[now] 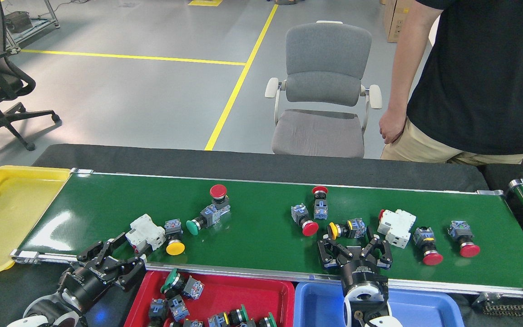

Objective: Pick switch part from conveyor to tray
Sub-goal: 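Grasp the white switch block on the belt with the right gripper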

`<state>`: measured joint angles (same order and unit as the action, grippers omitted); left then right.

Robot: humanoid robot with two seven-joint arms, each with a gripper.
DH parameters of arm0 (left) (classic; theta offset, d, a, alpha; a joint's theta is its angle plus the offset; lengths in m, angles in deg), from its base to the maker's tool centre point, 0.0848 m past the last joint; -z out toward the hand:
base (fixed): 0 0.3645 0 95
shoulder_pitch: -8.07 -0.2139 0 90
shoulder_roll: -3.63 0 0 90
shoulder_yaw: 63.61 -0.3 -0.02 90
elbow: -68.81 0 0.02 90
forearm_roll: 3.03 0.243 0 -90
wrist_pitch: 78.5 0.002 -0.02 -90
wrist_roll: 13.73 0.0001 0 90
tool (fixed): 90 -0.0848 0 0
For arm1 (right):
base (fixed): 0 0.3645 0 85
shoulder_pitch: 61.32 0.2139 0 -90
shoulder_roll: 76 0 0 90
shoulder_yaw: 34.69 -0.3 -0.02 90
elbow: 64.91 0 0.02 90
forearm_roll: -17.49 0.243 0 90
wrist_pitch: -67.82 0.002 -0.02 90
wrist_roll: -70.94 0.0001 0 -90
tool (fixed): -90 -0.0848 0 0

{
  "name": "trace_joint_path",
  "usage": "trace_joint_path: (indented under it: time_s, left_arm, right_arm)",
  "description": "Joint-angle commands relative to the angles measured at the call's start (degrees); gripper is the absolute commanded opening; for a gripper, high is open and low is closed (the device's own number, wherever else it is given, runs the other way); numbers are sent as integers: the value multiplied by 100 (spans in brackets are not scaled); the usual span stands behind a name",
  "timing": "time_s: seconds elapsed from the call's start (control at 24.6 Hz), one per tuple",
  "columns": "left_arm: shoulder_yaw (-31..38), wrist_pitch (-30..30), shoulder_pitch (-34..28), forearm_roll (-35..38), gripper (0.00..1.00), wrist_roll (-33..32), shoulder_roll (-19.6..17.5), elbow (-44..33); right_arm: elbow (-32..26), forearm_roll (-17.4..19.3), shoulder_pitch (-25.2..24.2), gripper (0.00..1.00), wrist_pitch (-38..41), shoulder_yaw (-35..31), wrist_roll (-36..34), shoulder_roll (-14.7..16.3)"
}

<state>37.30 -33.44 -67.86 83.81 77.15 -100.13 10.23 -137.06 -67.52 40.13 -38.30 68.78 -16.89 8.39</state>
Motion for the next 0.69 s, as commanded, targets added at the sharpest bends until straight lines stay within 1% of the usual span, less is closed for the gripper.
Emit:
trace_joint_path:
  time_s: [0.0,0.04,0.12,0.24,0.33,0.37,0.41,0.49,0.53,0.57,0.61,0.65]
  left_arm:
    - [-2,-6,79,-9,28,26,14,-14]
    - [-2,-6,79,-9,25,26,14,-14]
    - [-2,-6,79,-27,20,26,49,-23]
    - [7,-6,79,-53,17,26,84,-84]
    - [16,-6,79,-71,15,35,93,-251]
    - [16,-6,52,-133,15,35,102,-444]
    - [7,-6,17,-220,14,35,111,-664]
    - [-2,-6,-176,-308,13,17,172,-1147]
    - [-2,-6,-247,-308,13,8,190,-1297]
    - [-10,-6,-291,-308,13,0,225,-1402]
    - [-2,-6,-299,-308,14,0,286,-1438]
    - [-2,-6,-299,-308,14,0,286,-1446]
  right_arm:
    - [-36,-68,85,11,56,7,74,34]
    - [-36,-86,85,9,56,7,82,34]
    - [-53,-86,85,6,56,7,82,34]
    - [-203,-86,67,6,65,7,56,34]
    - [-598,-77,6,7,144,113,47,43]
    - [-923,-77,-117,8,320,332,38,60]
    - [-1240,-77,-275,10,566,526,21,104]
    - [-1959,-68,-662,11,1233,781,-14,289]
    - [-2171,-68,-811,11,1498,816,-14,342]
    - [-2382,-68,-1014,14,1902,921,-14,350]
    - [-2470,-68,-1119,28,2192,1053,-14,368]
    - [-2488,-68,-1181,63,2438,1203,-23,368]
